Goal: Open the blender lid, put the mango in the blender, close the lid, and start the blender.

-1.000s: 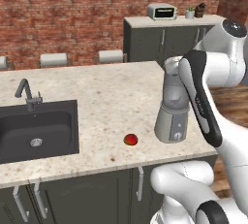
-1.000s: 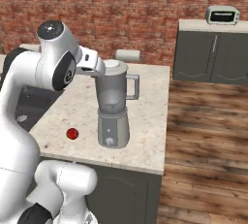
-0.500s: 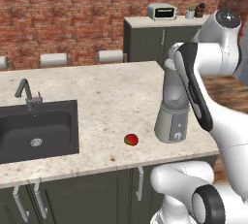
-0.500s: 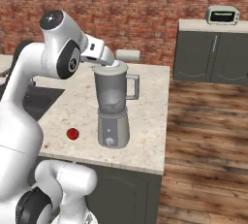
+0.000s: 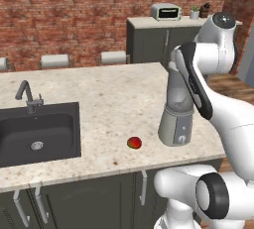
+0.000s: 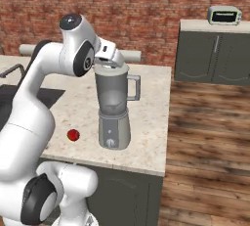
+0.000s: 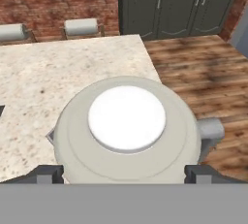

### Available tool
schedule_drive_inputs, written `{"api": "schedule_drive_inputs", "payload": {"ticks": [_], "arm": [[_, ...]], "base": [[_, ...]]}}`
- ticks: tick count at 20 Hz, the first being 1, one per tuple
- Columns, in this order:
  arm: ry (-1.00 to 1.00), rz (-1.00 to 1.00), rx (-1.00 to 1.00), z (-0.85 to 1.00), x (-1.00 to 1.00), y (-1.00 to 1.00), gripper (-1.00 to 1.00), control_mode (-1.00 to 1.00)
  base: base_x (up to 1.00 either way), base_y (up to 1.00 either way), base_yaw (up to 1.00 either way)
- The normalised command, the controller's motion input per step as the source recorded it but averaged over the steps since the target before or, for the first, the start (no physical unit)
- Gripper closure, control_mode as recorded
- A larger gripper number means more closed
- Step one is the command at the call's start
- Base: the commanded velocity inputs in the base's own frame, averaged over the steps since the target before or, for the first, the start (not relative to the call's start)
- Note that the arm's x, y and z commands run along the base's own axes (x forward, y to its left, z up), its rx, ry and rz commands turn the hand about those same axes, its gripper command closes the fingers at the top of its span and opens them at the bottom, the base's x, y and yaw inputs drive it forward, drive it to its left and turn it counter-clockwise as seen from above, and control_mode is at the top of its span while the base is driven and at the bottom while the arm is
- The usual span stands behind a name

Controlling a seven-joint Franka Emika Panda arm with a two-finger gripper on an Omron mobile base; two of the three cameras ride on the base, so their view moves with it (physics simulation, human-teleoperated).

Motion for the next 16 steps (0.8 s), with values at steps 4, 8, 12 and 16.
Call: {"api": "schedule_drive_inputs", "payload": {"ticks": [4, 8, 12, 16], "arm": [[0.04, 0.0, 0.0, -0.21, 0.29, -0.03, -1.0, -1.0], [0.08, 0.0, 0.0, 0.0, 0.07, -0.06, -1.0, -1.0], [0.09, 0.0, 0.0, 0.0, 0.19, 0.0, -1.0, -1.0], [0.07, 0.0, 0.0, 0.0, 0.27, 0.0, -1.0, -1.0]], "base": [[0.0, 0.0, 0.0], [0.0, 0.0, 0.0], [0.0, 0.0, 0.0], [0.0, 0.0, 0.0]]}}
